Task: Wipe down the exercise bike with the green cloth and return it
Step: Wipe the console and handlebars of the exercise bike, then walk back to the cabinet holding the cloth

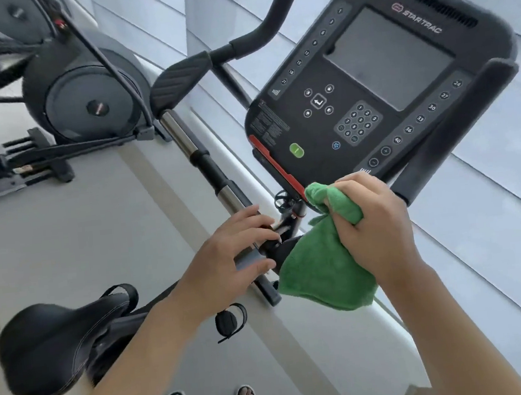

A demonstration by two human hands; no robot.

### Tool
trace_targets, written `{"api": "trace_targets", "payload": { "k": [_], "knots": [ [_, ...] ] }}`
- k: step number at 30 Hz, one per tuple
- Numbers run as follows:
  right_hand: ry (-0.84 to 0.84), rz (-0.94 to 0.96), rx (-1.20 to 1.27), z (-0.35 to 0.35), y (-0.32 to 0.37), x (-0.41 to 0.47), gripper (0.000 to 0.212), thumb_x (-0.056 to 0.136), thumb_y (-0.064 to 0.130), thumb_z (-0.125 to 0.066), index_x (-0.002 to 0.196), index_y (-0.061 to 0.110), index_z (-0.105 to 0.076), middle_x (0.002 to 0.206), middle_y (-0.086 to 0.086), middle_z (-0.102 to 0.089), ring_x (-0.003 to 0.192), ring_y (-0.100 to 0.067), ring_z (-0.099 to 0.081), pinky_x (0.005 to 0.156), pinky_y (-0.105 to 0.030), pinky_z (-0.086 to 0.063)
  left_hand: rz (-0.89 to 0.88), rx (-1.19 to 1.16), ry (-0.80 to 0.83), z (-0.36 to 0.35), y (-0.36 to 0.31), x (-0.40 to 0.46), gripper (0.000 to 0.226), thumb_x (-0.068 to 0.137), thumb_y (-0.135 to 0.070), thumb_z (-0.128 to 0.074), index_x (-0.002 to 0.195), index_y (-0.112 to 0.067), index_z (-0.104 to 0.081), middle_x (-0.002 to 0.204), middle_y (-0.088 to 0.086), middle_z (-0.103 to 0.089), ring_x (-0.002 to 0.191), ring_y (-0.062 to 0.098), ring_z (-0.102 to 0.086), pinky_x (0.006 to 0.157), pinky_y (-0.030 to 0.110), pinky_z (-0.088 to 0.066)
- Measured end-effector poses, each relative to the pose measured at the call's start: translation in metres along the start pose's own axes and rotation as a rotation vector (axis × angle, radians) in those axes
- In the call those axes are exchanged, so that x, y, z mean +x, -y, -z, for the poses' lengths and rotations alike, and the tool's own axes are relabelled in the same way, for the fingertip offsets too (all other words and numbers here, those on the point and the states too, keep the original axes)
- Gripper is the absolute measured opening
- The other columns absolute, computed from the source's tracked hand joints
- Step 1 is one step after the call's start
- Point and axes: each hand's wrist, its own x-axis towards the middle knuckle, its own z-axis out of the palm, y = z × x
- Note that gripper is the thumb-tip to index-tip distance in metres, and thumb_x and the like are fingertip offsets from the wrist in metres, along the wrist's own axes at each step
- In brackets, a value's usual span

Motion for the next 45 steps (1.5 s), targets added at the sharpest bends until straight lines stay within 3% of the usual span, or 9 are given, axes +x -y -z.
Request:
{"api": "trace_targets", "payload": {
  "k": [7, 13, 17, 19, 24, 31, 39, 41, 45],
  "knots": [
    [0.234, 0.180, -0.055, -0.027, 0.038, -0.005, 0.014, 0.082, 0.006, -0.068, 0.093, 0.015, -0.070, 0.093, 0.002, -0.062, 0.077, -0.023, -0.048, 0.065, -0.038, -0.043, 0.102, 0.152, -0.118, -0.025, -0.020, -0.039, 0.049, 0.096, -0.022, -0.077, 0.143, -0.025, -0.064, 0.162, -0.019, -0.043, 0.152, 0.009, -0.037, 0.121, 0.020, -0.030],
    [0.285, 0.281, -0.028, -0.046, 0.056, -0.020, 0.014, 0.079, 0.000, -0.071, 0.084, 0.010, -0.063, 0.087, -0.006, -0.059, 0.073, -0.027, -0.045, 0.062, -0.043, -0.041, 0.385, 0.248, -0.231, -0.032, -0.025, -0.101, 0.033, 0.093, -0.028, -0.080, 0.126, -0.027, -0.074, 0.145, -0.025, -0.055, 0.138, 0.002, -0.049, 0.115, 0.020, -0.037],
    [0.254, 0.387, 0.043, -0.059, 0.070, -0.040, 0.019, 0.072, -0.003, -0.071, 0.083, 0.010, -0.064, 0.084, -0.005, -0.059, 0.070, -0.027, -0.044, 0.058, -0.036, -0.034, 0.431, 0.271, -0.293, -0.023, -0.032, -0.128, 0.033, 0.093, -0.030, -0.079, 0.126, -0.030, -0.073, 0.139, -0.024, -0.057, 0.135, 0.000, -0.050, 0.112, 0.012, -0.034],
    [0.313, 0.444, 0.071, -0.075, 0.082, -0.053, 0.021, 0.071, -0.007, -0.069, 0.084, 0.009, -0.065, 0.085, -0.005, -0.060, 0.070, -0.028, -0.046, 0.059, -0.040, -0.042, 0.436, 0.282, -0.313, -0.016, -0.037, -0.140, 0.035, 0.093, -0.028, -0.080, 0.127, -0.031, -0.072, 0.136, -0.023, -0.058, 0.134, 0.004, -0.052, 0.111, 0.014, -0.036],
    [0.506, 0.178, 0.412, -0.108, 0.106, -0.072, 0.028, 0.082, -0.005, -0.066, 0.096, 0.018, -0.072, 0.097, 0.008, -0.063, 0.087, -0.019, -0.057, 0.076, -0.039, -0.051, 0.483, 0.255, -0.409, 0.010, -0.048, -0.186, 0.033, 0.092, -0.026, -0.081, 0.122, -0.037, -0.071, 0.132, -0.023, -0.060, 0.131, 0.010, -0.057, 0.107, 0.016, -0.042],
    [0.661, 0.121, 0.609, -0.120, 0.193, -0.117, 0.030, 0.087, 0.004, -0.066, 0.103, 0.030, -0.068, 0.106, 0.018, -0.061, 0.095, -0.008, -0.065, 0.083, -0.031, -0.054, 0.527, 0.259, -0.485, 0.060, -0.059, -0.275, 0.036, 0.090, -0.030, -0.081, 0.123, -0.037, -0.068, 0.129, -0.023, -0.060, 0.128, 0.010, -0.059, 0.105, 0.022, -0.045],
    [0.748, 0.137, 0.837, -0.126, 0.321, -0.144, 0.031, 0.093, 0.024, -0.068, 0.118, 0.035, -0.054, 0.119, 0.016, -0.056, 0.114, -0.012, -0.061, 0.092, -0.036, -0.055, 0.499, 0.204, -0.488, 0.109, -0.067, -0.348, 0.075, 0.080, -0.038, -0.089, 0.144, -0.045, -0.050, 0.137, -0.023, -0.057, 0.126, 0.003, -0.059, 0.096, 0.005, -0.040],
    [0.774, 0.120, 0.868, -0.126, 0.345, -0.150, 0.031, 0.095, 0.033, -0.064, 0.121, 0.039, -0.048, 0.124, 0.016, -0.050, 0.115, -0.010, -0.058, 0.092, -0.037, -0.055, 0.476, 0.202, -0.544, 0.114, -0.067, -0.359, 0.070, 0.080, -0.036, -0.089, 0.140, -0.046, -0.052, 0.133, -0.021, -0.058, 0.120, 0.006, -0.063, 0.091, 0.010, -0.047],
    [0.820, 0.164, 0.902, -0.127, 0.372, -0.158, 0.039, 0.095, 0.030, -0.063, 0.128, 0.036, -0.044, 0.129, 0.012, -0.046, 0.114, -0.007, -0.054, 0.092, -0.030, -0.052, 0.473, 0.299, -0.699, 0.128, -0.068, -0.379, 0.032, 0.086, -0.039, -0.074, 0.115, -0.040, -0.061, 0.114, -0.016, -0.062, 0.098, 0.014, -0.068, 0.077, 0.029, -0.056]
  ]
}}
